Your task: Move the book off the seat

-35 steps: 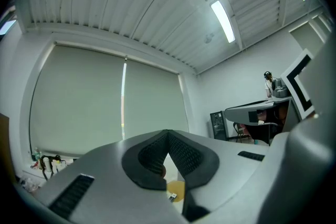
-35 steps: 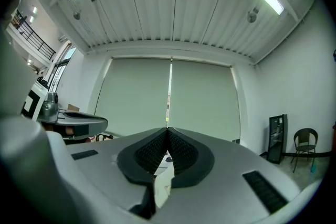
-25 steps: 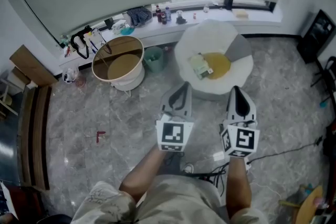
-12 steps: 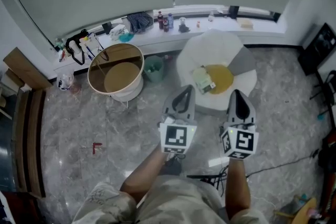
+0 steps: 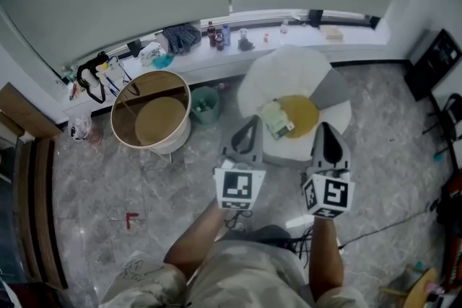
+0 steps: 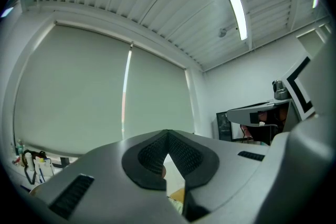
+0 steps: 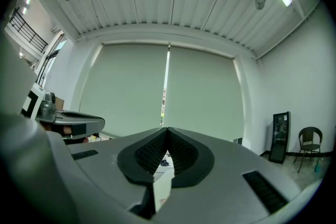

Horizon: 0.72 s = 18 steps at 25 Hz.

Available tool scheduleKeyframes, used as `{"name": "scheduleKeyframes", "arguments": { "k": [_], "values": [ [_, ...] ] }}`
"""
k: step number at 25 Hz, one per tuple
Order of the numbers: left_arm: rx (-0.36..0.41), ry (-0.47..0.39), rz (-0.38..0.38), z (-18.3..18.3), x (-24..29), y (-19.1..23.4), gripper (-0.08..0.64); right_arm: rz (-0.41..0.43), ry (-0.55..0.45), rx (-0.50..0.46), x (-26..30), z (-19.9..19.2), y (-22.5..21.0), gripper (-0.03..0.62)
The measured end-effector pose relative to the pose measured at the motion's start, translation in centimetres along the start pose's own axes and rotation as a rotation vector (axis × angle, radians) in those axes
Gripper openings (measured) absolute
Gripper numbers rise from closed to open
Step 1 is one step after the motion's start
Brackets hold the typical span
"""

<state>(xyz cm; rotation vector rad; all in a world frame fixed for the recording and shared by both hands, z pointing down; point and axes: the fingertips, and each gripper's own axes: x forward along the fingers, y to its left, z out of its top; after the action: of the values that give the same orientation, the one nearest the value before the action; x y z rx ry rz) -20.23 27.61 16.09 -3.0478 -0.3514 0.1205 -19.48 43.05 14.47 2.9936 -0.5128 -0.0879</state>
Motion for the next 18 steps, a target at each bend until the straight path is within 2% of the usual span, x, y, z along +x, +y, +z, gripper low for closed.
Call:
{"name": "scheduleKeyframes", "arguments": {
  "k": [9, 18],
  "values": [
    [0.008, 0.011, -0.023, -1.9, 7.6, 0.0, 0.002, -0.022, 0.019, 0.022, 6.6, -2.7, -3.9, 0.005],
    [0.018, 0.044, -0.003, -3.4, 20.8, -0.1, 0.002, 0.022, 0.055, 0.003, 18.4, -5.1, -10.7, 0.005]
  ]
}}
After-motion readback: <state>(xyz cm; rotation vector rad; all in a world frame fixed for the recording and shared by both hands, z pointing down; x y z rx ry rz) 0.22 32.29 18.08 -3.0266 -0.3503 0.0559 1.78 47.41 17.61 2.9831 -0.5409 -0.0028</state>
